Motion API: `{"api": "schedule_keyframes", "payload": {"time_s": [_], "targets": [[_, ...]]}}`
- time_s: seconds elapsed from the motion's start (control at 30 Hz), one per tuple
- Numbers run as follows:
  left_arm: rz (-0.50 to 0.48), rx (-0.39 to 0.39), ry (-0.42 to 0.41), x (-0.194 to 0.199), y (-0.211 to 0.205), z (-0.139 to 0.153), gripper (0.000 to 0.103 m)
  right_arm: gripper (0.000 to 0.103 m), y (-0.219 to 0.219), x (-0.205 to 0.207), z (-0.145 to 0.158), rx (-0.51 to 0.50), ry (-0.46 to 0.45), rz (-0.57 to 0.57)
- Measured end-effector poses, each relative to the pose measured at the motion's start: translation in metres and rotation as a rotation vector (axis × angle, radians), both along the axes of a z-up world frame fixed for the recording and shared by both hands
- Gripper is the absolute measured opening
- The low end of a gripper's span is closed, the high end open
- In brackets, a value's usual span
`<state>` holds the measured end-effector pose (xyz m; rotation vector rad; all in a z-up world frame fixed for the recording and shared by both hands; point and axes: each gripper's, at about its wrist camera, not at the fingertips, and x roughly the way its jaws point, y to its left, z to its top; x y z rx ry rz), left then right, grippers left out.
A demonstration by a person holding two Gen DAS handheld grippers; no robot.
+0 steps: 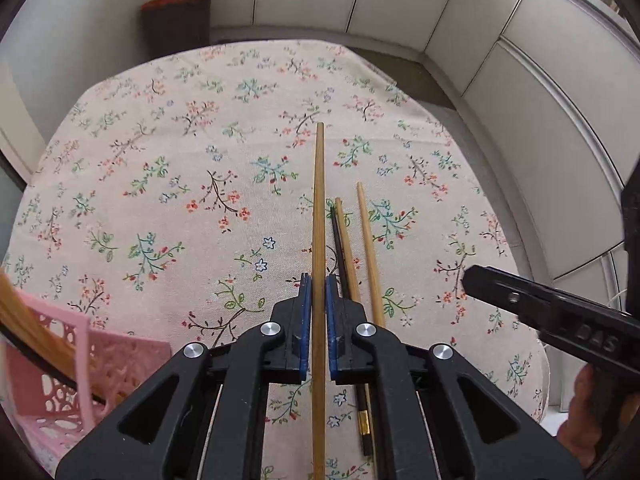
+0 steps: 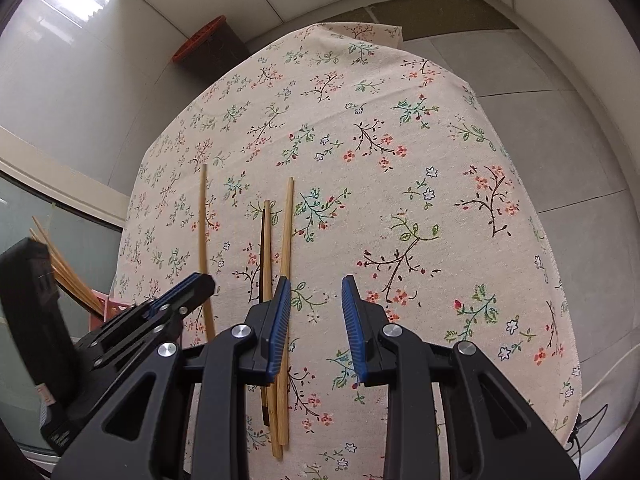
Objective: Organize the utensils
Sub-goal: 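Grasp a wooden chopstick with the left tool while the right tool grasps another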
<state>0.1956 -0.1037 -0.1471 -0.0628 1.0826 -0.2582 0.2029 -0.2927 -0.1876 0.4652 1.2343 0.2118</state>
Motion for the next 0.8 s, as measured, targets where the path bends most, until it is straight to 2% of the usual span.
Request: {"api": "schedule_keyframes", "payload": {"time_s": [0.2,0.3,0.5,0.63,0.7,0.8], "targets": [[0.01,-0.041,-0.108,-0.033,0.018,0.045,0.006,0.028,0.02,0.01,-0.012,-0.04,0.034,0.048],[0.013,-0.098,-0.138,-0.049,0.031,0.069,0.006,0.028,0.032,0.013,-0.014,-0.065,0.032,0.079],[0.018,-0.158,-0.26,-0.08,0.061,0.116,0.006,0.028,0.054,0.018,-0.024,-0.122,0.053,0.125],[0.054,-0.189,-0.298,-0.087,0.081,0.121,0.006,0.028,0.066,0.019,-0.028,-0.145,0.055,0.143],[0.071,-0.202,-0.286,-0.084,0.089,0.116,0.006,0.023,0.073,0.019,-0.032,-0.167,0.063,0.155],[0.086,-0.219,-0.264,-0.081,0.097,0.111,0.006,0.021,0.077,0.019,-0.032,-0.161,0.055,0.155]]}}
